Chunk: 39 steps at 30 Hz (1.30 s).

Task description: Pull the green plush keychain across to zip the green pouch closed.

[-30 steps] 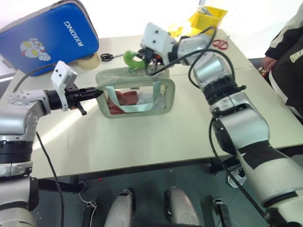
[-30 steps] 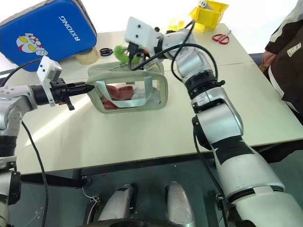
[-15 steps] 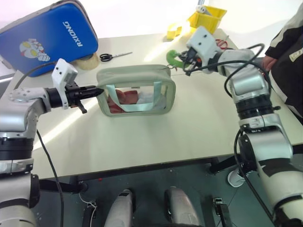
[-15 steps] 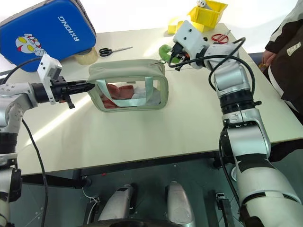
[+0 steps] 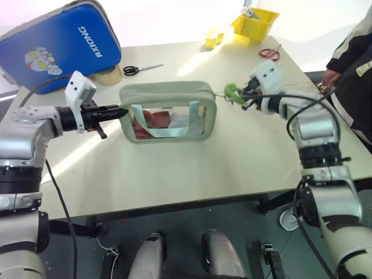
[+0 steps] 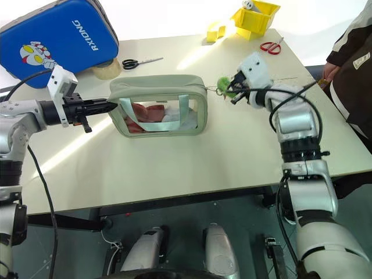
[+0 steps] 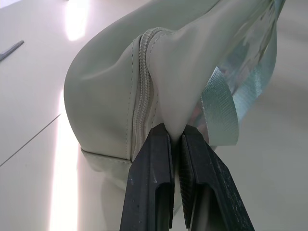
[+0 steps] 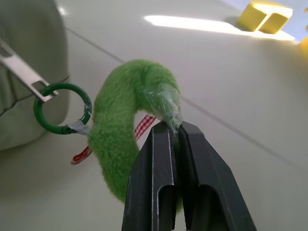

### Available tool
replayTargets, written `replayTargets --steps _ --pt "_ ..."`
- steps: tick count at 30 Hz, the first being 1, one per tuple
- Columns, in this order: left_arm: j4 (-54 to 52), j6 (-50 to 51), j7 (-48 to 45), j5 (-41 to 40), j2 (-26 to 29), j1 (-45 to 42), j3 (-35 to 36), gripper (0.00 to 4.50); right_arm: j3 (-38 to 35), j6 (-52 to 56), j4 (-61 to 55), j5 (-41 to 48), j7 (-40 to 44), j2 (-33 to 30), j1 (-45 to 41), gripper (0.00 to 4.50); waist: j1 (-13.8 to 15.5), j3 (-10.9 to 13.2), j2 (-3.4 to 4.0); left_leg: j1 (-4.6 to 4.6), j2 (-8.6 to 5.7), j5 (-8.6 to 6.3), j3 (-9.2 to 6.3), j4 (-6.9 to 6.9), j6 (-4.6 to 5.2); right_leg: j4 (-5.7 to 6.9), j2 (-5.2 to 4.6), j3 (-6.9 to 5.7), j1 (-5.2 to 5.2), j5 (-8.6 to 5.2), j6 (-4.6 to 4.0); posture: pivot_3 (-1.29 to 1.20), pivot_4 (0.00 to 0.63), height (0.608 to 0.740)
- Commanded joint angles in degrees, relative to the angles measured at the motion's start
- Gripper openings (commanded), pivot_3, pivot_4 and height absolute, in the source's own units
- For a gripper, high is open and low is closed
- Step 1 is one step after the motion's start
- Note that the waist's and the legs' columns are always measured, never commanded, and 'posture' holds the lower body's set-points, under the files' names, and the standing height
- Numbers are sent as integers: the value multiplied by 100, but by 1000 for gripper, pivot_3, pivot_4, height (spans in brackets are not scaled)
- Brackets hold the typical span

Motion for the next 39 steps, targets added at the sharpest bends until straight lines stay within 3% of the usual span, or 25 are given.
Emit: replayTargets --steps 1,6,11,14,19,21,26,29,39 --pt "2 -86 -6 55 114 -151 120 0 -189 496 -331 296 -307 332 159 68 -4 1 2 0 0 0 0 0 0 1 0 0 0 0 0 0 150 740" --pt "-50 -56 9 50 128 -131 154 0 -172 791 -452 468 -650 810 385 68 4 1 2 0 0 0 0 1 0 2 1 1 -2 0 0 0 150 740" --pt "-111 -35 26 41 171 -34 211 0 -205 847 -524 611 -725 780 343 68 8 1 2 0 0 0 0 1 0 2 0 1 -1 0 0 0 150 740" --pt "-117 -30 44 48 168 -30 207 0 -222 903 -597 740 -589 668 304 1045 7 1 2 0 0 0 0 1 0 2 0 1 -1 0 0 0 150 740" --pt "-116 -22 56 45 158 -51 217 0 -142 1006 -852 955 77 61 281 3803 7 1 2 0 0 0 1 1 1 1 0 1 -1 0 0 0 150 740" --pt "-107 -24 52 45 167 -50 229 0 -121 978 -952 1092 547 -330 216 4451 10 1 2 0 -1 0 1 1 1 0 0 1 -1 0 0 0 150 740" --pt "-64 -43 41 56 172 -69 235 0 -91 402 -1139 1552 2084 -1189 -306 4451 -11 2 2 0 -1 -1 4 2 2 -1 0 1 0 0 1 0 150 740" --pt "-58 -45 39 59 157 -84 230 0 47 -29 -1401 1666 2643 -1292 -546 4451 -1 4 5 1 7 -3 6 1 6 -2 6 1 -1 0 1 0 150 740" --pt "-175 30 27 28 156 -58 223 0 677 -1224 -945 1161 2581 -677 -829 4451 8 2 2 0 9 -3 7 4 5 -3 6 1 -1 0 0 0 150 740"
